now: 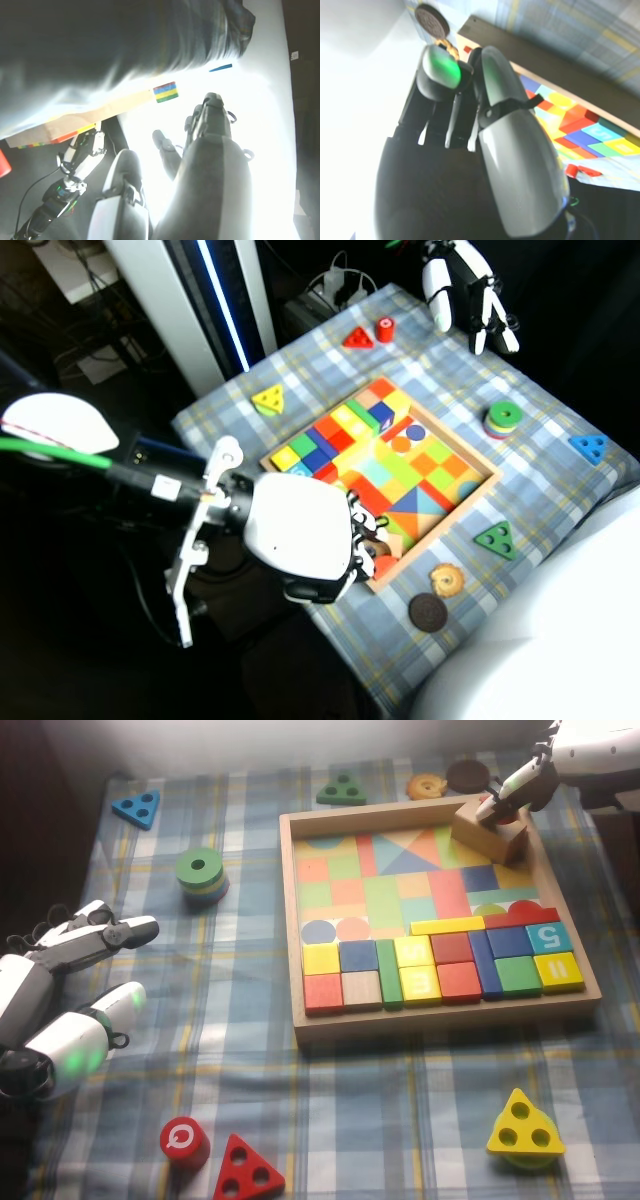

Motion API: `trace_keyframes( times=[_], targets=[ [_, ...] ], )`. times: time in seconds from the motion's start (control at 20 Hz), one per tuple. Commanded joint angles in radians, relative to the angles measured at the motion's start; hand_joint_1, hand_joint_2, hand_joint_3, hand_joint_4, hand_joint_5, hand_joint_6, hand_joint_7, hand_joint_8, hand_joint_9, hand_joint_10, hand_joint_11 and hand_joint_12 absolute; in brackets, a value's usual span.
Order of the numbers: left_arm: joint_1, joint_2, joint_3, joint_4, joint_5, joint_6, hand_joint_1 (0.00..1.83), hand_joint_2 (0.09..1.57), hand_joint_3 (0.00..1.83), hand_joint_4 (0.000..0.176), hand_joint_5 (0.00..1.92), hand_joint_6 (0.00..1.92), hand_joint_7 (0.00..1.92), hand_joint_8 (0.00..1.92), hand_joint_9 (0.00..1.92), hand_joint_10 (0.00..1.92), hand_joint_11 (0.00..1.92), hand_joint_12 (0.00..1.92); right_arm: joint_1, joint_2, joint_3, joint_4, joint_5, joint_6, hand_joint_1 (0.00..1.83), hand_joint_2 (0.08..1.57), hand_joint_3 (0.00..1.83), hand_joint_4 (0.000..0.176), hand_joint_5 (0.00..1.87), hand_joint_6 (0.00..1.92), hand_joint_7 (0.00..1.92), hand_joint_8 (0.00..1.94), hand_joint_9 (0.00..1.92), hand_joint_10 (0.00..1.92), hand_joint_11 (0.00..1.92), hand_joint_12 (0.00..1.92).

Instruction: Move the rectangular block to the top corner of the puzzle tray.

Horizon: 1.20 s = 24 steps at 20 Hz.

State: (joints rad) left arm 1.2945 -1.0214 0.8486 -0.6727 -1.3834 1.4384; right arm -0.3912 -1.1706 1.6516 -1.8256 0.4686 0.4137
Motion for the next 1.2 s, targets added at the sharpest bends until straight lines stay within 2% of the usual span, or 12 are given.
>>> trace_keyframes(
  times=[0.0,0.05,0.15,0.25,0.4,0.45,0.65,0.8,0.85,0.9,1.1,1.15],
  targets=[
    [-0.003,0.005,0.002,0.033,-0.12,-0.004,0.76,1.37,0.0,0.085,0.56,0.0,0.13,0.0,0.05,0.0,0.0,0.0,-0.006,-0.002,0.01,-0.038,-0.069,-0.021,1.65,1.18,0.01,0.0,0.47,0.0,1.22,1.94,1.43,1.92,1.5,1.92],
    [-0.003,0.004,0.002,0.033,-0.12,-0.004,0.77,1.37,0.0,0.09,0.56,0.0,0.13,0.0,0.05,0.0,0.0,0.0,-0.006,-0.003,0.009,-0.038,-0.068,-0.021,1.62,1.18,0.01,0.0,0.48,0.0,1.21,1.94,1.4,1.92,1.47,1.92],
    [-0.003,0.004,0.002,0.033,-0.119,-0.004,0.8,1.37,0.0,0.074,0.56,0.0,0.13,0.0,0.05,0.0,0.0,0.0,-0.006,-0.003,-0.002,-0.038,-0.068,-0.021,1.61,1.17,0.0,0.0,0.5,0.01,1.28,1.94,1.45,1.92,1.49,1.92],
    [-0.003,0.003,0.002,0.033,-0.117,-0.004,0.75,1.37,0.0,0.109,0.54,0.0,0.11,0.0,0.04,0.0,0.0,0.0,-0.006,-0.003,-0.02,-0.038,-0.068,-0.021,1.64,1.16,0.0,0.0,0.51,0.0,1.28,1.94,1.44,1.92,1.46,1.92],
    [-0.002,0.003,0.002,0.032,-0.117,-0.004,0.75,1.37,0.0,0.097,0.54,0.0,0.11,0.0,0.03,0.0,0.0,0.0,0.004,-0.003,-0.037,-0.039,-0.068,-0.021,1.6,1.18,0.0,0.037,0.48,0.0,1.16,1.94,1.35,1.92,1.37,1.92],
    [-0.002,0.003,0.002,0.032,-0.116,-0.004,0.74,1.37,0.0,0.084,0.55,0.0,0.11,0.0,0.03,0.0,0.0,0.0,0.009,-0.003,-0.044,-0.039,-0.068,-0.025,1.61,1.18,0.0,0.027,0.48,0.0,1.13,1.94,1.33,1.92,1.35,1.92],
    [-0.002,0.0,0.002,0.031,-0.115,-0.004,0.77,1.37,0.0,0.082,0.55,0.0,0.11,0.0,0.03,0.0,0.0,0.0,0.026,-0.002,-0.063,-0.038,-0.068,-0.033,1.62,1.16,0.0,0.0,0.51,0.01,1.15,1.94,1.35,1.92,1.39,1.92],
    [-0.001,0.0,0.002,0.03,-0.115,-0.004,0.75,1.37,0.0,0.086,0.55,0.0,0.11,0.0,0.03,0.0,0.0,0.0,0.03,0.015,-0.082,-0.028,-0.068,-0.033,1.6,1.18,0.0,0.016,0.51,0.0,1.17,1.94,1.37,1.92,1.42,1.92],
    [-0.001,0.0,0.002,0.029,-0.115,-0.004,0.75,1.36,0.0,0.091,0.55,0.0,0.11,0.0,0.04,0.01,0.0,0.0,0.031,0.025,-0.095,-0.02,-0.068,-0.033,1.62,1.17,0.0,0.005,0.51,0.0,1.17,1.94,1.38,1.92,1.44,1.92],
    [-0.001,0.0,0.002,0.029,-0.115,-0.004,0.75,1.37,0.0,0.092,0.55,0.0,0.11,0.0,0.04,0.01,0.0,0.0,0.032,0.029,-0.101,-0.017,-0.068,-0.033,1.58,1.18,0.0,0.032,0.5,0.0,1.14,1.94,1.33,1.92,1.39,1.92],
    [0.001,-0.001,0.001,0.028,-0.115,-0.005,0.73,1.37,0.0,0.094,0.54,0.0,0.12,0.0,0.04,0.0,0.0,0.0,0.033,0.034,-0.113,-0.017,-0.069,-0.035,1.57,1.18,0.0,0.021,0.49,0.0,1.15,1.94,1.34,1.92,1.42,1.92],
    [0.001,-0.001,0.001,0.028,-0.115,-0.005,0.73,1.37,0.0,0.091,0.55,0.0,0.11,0.0,0.04,0.0,0.0,0.0,0.035,0.041,-0.12,-0.017,-0.069,-0.035,1.55,1.19,0.01,0.037,0.49,0.0,1.1,1.94,1.3,1.92,1.38,1.92]
  ],
)
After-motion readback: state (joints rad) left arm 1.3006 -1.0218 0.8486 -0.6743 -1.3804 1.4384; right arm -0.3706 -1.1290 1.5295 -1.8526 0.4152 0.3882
